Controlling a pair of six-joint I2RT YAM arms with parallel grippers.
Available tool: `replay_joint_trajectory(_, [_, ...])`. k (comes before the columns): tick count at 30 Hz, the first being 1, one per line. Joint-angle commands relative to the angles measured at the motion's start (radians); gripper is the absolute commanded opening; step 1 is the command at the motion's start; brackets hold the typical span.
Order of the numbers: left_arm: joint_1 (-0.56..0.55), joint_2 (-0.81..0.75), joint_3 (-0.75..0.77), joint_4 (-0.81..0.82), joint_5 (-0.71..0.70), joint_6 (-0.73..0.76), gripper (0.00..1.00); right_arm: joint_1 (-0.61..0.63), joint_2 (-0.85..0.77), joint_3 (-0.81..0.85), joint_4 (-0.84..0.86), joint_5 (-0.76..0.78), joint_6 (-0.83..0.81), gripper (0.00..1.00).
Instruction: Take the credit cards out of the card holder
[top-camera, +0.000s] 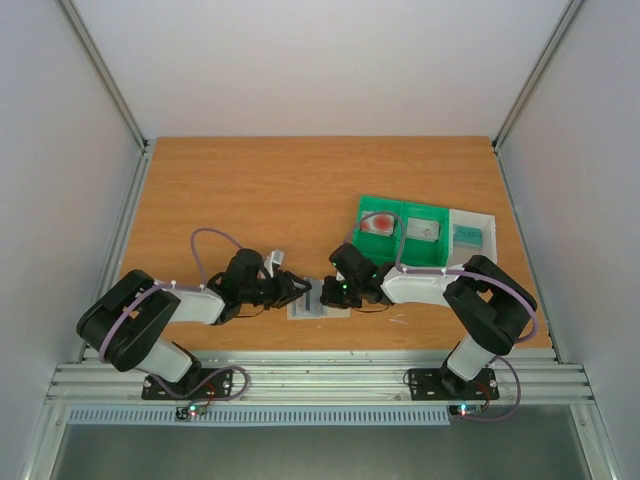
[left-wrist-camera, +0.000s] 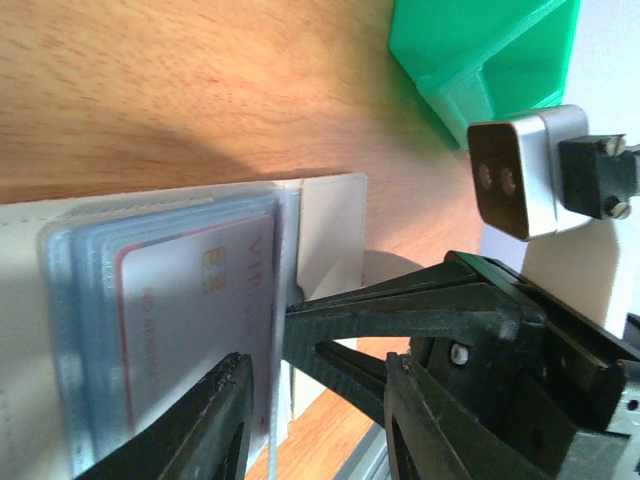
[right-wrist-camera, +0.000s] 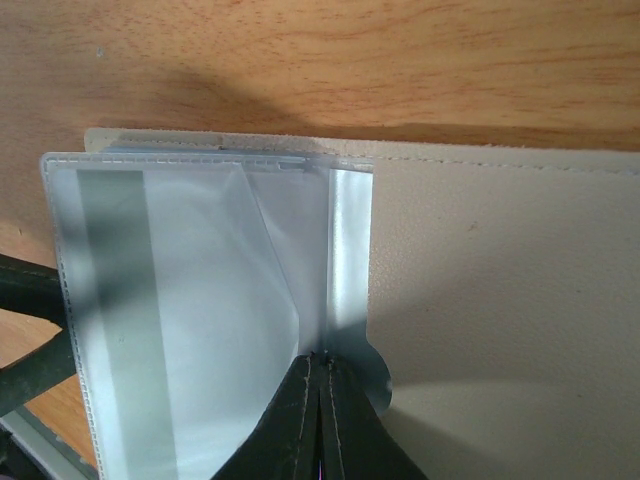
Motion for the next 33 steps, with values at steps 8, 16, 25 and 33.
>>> replay_joint_trajectory(8, [-0.003, 0.012, 0.000, 0.103, 0.019, -0.012, 0.29, 0.010, -0.011, -0.026, -0.011, -0.009, -0.019, 0.03])
replay_joint_trajectory(16, [-0.004, 0.007, 0.000, 0.094, 0.020, -0.015, 0.27, 0.010, -0.048, -0.034, -0.013, -0.022, -0.018, 0.07])
replay_joint_trajectory(25, [-0.004, 0.011, 0.018, 0.069, 0.037, -0.006, 0.28, 0.009, -0.107, -0.009, -0.090, -0.001, -0.028, 0.19])
replay_joint_trajectory(33, [-0.004, 0.010, 0.026, 0.061, 0.052, -0.008, 0.28, 0.003, -0.194, 0.001, -0.238, 0.116, -0.079, 0.21])
